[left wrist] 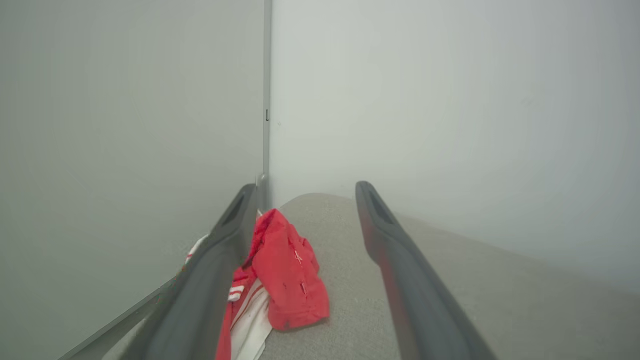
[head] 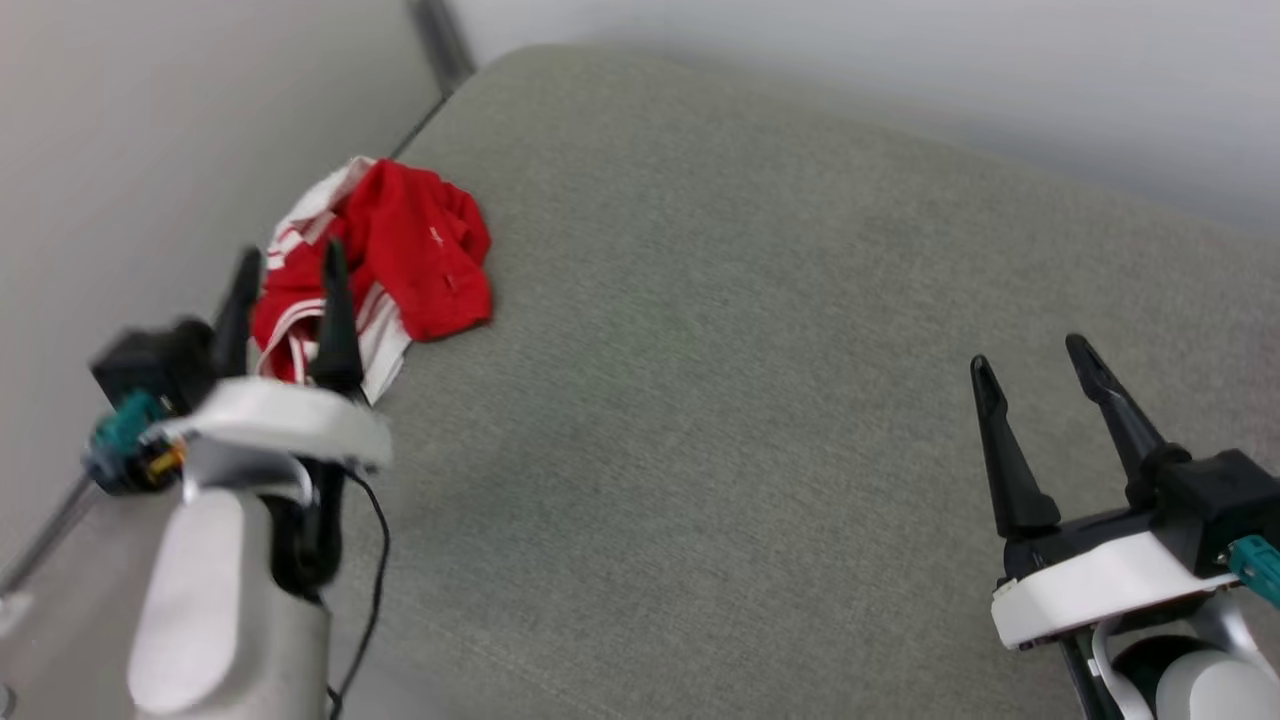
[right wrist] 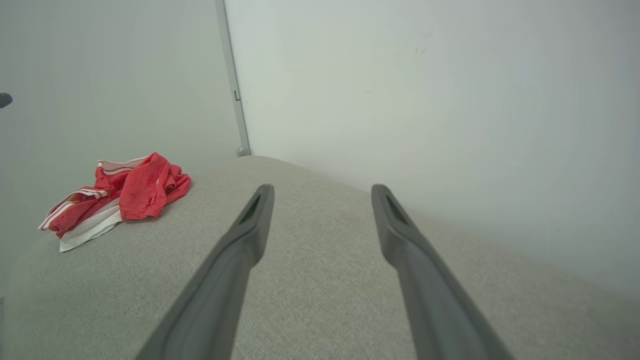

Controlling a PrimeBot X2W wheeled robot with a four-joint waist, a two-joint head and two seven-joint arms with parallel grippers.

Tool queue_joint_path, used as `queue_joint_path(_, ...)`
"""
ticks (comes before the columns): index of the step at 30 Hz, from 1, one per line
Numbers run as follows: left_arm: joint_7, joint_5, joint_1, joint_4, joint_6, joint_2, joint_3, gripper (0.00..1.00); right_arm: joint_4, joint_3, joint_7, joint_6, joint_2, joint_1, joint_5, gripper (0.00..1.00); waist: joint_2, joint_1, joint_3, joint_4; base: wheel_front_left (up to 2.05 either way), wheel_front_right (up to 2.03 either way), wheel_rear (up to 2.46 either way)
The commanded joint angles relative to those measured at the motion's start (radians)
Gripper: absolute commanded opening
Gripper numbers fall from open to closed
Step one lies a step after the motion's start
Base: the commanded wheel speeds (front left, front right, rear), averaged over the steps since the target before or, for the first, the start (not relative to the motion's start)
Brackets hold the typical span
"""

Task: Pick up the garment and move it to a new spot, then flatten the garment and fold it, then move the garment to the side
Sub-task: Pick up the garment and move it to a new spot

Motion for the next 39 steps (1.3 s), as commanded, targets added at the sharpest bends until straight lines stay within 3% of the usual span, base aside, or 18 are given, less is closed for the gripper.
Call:
queue_joint_path(1,0.026,-0.017,-0.054,0.011,-0.002,0.012,0.011,1.0,-0.014,0.0,0.006,-0.001,-0.008,-0.023,-0.005,1.0,0.0,0.0,0.061,-0.051,0.0,0.0,0.0)
queue_joint_path(6,0.156,-0.069,-0.218,0.079,0.005,0.083,0.057,1.0,-0.044,-0.007,0.017,-0.001,-0.026,-0.059,-0.004,1.0,0.0,0.0,0.15,-0.115,0.0,0.0,0.0)
queue_joint_path(19,0.668,-0.155,-0.458,0.345,0.051,0.343,0.142,1.0,-0.102,-0.011,0.018,-0.001,-0.049,-0.165,0.002,1.0,0.0,0.0,0.398,-0.238,0.0,0.0,0.0)
queue_joint_path(28,0.863,-0.237,-0.438,0.444,0.115,0.379,0.21,1.0,-0.106,-0.016,0.006,-0.001,-0.064,-0.219,0.006,1.0,0.0,0.0,0.505,-0.26,0.0,0.0,0.0)
queue_joint_path(34,0.974,-0.257,-0.375,0.473,0.126,0.338,0.192,1.0,-0.106,-0.022,0.01,-0.001,-0.07,-0.228,0.008,1.0,0.0,0.0,0.518,-0.257,0.0,0.0,0.0)
queue_joint_path(35,0.984,-0.26,-0.369,0.467,0.12,0.337,0.189,0.86,-0.108,-0.023,0.01,-0.001,-0.071,-0.232,0.005,1.0,0.0,0.0,0.516,-0.256,0.0,0.0,0.0)
queue_joint_path(36,0.962,-0.254,-0.369,0.461,0.115,0.352,0.19,0.38,-0.108,-0.023,0.01,-0.001,-0.072,-0.235,0.004,1.0,0.0,0.0,0.514,-0.255,0.0,0.0,0.0)
queue_joint_path(37,0.939,-0.25,-0.374,0.456,0.114,0.36,0.194,0.0,-0.107,-0.022,0.01,-0.001,-0.073,-0.238,0.005,1.0,0.0,0.0,0.511,-0.255,0.0,0.0,0.0)
queue_joint_path(39,0.893,-0.236,-0.379,0.441,0.11,0.373,0.191,0.0,-0.099,-0.024,0.005,-0.001,-0.075,-0.239,0.008,1.0,0.0,0.0,0.496,-0.252,0.0,0.0,0.0)
